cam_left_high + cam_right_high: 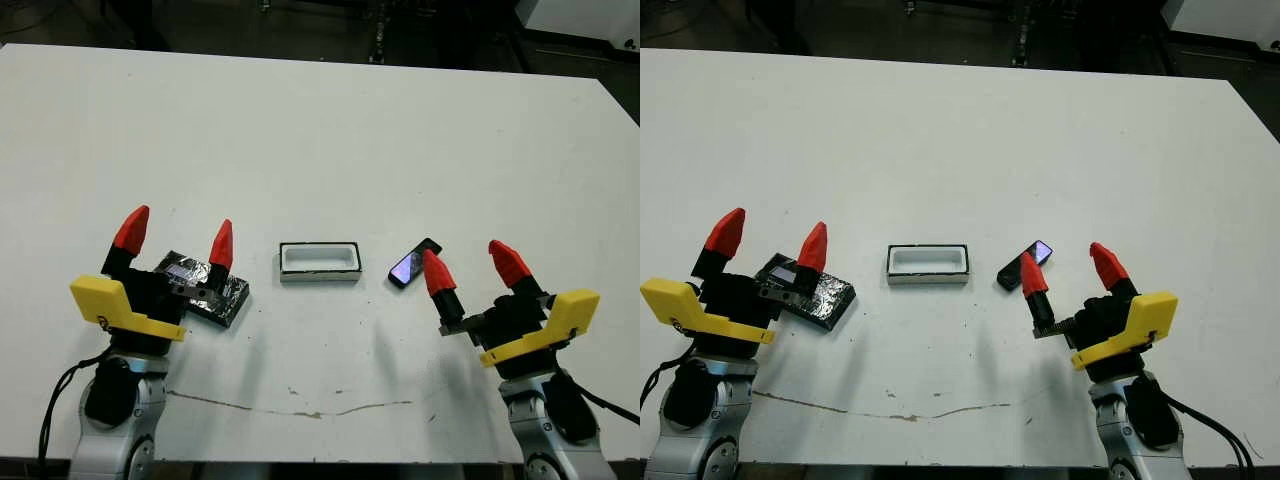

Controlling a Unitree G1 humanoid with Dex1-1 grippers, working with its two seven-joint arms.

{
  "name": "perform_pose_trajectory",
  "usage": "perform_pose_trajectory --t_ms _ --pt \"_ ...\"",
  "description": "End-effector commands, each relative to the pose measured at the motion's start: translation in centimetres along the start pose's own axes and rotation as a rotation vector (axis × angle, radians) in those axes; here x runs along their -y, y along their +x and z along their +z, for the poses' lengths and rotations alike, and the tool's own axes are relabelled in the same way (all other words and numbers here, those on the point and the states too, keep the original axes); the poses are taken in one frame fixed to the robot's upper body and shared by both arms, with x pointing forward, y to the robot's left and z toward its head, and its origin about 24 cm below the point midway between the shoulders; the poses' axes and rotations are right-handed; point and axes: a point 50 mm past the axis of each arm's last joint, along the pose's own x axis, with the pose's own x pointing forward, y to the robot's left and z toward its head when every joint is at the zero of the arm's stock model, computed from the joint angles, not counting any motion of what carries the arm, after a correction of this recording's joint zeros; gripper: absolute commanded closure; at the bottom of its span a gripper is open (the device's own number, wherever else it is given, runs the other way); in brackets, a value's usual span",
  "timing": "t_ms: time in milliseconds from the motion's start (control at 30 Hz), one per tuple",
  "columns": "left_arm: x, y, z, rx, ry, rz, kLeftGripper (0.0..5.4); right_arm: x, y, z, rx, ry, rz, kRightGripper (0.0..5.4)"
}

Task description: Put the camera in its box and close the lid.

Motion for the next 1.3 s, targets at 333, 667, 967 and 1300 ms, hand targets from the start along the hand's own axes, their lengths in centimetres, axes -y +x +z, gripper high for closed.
perform_pose_trajectory --t_ms 333,667,967,1300 --pt "0.2 -0.1 -0.4 -0.019 0.003 0.006 0.00 0.8 0.1 0.1 -0.029 -0.015 0.027 0.01" --pt "0.4 -0.4 -0.4 -0.024 0.005 0.017 0.00 6.8 6.3 8.8 -0.054 -0.343 0.287 0.01" --pt "0.4 -0.5 -0.4 -0.022 0.024 0.019 0.00 6.9 12.2 13.5 -0.296 -0.704 0.589 0.01" --pt "0.5 -0.8 -0.4 -0.032 0.022 0.027 0.00 5.7 15.2 11.0 -0.750 -0.952 0.981 0.01"
